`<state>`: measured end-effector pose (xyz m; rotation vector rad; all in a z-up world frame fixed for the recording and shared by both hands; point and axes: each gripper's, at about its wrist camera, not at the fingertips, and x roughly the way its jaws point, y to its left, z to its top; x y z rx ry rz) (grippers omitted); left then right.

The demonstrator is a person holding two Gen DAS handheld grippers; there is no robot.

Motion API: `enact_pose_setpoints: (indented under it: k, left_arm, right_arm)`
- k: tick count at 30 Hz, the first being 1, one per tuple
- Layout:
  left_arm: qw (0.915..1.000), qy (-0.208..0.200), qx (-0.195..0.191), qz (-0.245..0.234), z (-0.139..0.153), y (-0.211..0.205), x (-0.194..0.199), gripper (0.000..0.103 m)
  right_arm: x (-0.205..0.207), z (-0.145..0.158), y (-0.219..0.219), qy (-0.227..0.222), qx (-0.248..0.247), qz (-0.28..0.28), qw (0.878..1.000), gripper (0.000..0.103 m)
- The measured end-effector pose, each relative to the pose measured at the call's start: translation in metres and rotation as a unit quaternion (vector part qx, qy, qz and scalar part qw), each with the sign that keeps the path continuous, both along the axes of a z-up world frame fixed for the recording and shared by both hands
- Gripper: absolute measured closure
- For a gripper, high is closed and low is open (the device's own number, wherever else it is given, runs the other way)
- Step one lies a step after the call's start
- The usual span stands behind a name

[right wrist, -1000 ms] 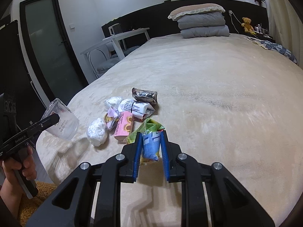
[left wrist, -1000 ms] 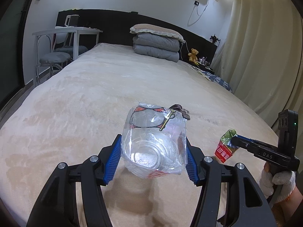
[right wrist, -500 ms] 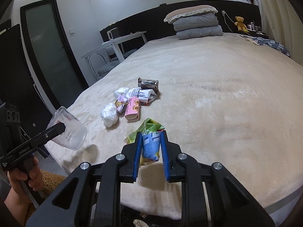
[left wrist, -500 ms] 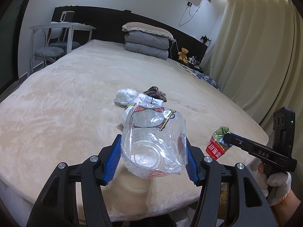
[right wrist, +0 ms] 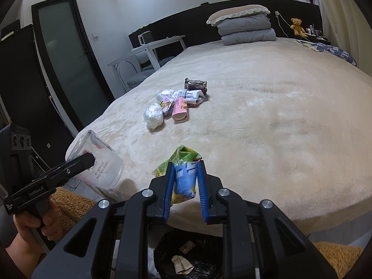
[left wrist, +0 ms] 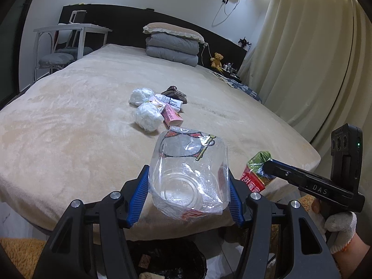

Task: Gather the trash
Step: 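Lift the cup and green wrapper with both tools and carry them over the bin, then open both tools to drop the cup and wrapper into the bin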

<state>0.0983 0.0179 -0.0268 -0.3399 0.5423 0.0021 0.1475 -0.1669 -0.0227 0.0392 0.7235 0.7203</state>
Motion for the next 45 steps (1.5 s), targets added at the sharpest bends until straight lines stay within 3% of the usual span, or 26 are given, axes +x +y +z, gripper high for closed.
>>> enact_pose_setpoints:
  k: [12, 25, 38, 45]
  left_arm:
    - [0.9994, 0.025, 0.003, -0.022, -0.015, -0.032, -0.022, 0.045]
    - [0.9964, 0.071, -0.036, -0.031, -0.039, -0.049, -0.032, 0.045]
    - [0.9859, 0.16, -0.045, -0.02, -0.072, -0.051, -0.017, 0.045]
    - [0.9767, 0.208, -0.05, -0.011, -0.09, -0.048, -0.012, 0.045]
  right_arm:
    - [-0.033, -0.005, -0.006, 0.005, -0.005, 0.01, 1.0, 0.081]
    - [-0.036, -0.026, 0.006, 0.035, -0.052, 0.003, 0.998, 0.081]
    - [-0.023, -0.076, 0.023, 0.137, -0.123, 0.007, 0.983, 0.081]
    - [-0.01, -0.099, 0.023, 0.204, -0.124, -0.002, 0.971, 0.081]
